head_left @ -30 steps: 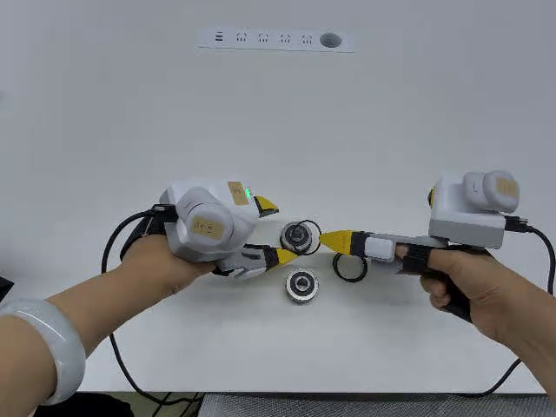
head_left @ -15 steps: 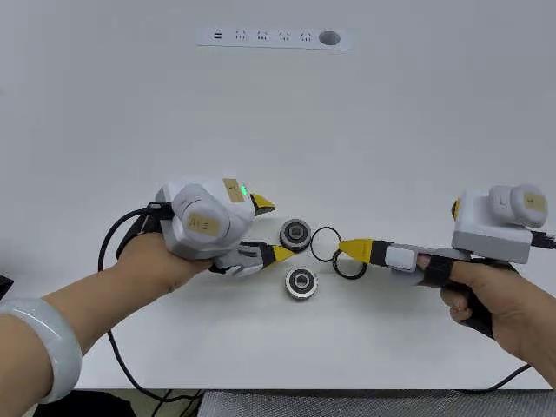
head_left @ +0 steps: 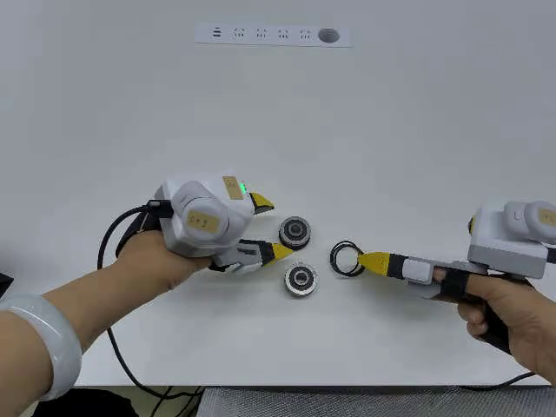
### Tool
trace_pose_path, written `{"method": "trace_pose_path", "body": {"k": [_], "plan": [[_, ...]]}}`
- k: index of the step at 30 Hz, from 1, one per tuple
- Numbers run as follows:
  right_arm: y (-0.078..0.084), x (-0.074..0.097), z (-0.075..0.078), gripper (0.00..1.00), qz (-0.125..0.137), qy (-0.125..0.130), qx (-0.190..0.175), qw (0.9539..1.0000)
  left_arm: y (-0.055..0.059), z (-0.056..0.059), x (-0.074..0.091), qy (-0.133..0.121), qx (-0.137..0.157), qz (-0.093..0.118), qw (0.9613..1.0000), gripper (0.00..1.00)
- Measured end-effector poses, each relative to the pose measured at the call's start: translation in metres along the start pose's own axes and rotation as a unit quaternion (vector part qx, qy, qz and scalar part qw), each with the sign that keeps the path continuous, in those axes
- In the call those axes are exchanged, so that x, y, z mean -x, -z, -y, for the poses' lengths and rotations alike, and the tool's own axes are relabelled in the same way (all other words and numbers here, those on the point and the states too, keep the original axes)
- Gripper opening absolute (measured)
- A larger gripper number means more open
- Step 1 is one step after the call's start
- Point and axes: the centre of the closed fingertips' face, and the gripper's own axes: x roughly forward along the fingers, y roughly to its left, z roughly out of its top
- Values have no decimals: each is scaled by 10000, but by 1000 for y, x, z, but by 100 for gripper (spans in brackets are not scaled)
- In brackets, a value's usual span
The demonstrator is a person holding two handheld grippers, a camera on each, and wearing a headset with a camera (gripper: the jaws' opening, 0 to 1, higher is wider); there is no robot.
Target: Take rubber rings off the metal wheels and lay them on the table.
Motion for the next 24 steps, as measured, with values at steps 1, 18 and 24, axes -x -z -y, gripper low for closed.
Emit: {"method": "trace_pose_path", "body": {"k": [1,18,24], "plan": [[0,0,2,2,4,27,-3,10000,0,0,0,6,9,11,10000,42],[4,3,10,9,-364,575,1166,9908,-2,1,2,2,-13,-10,10000,41],[-3,4,7,13,-320,695,1482,9860,-3,1,2,-3,-10,3,10000,40]]}}
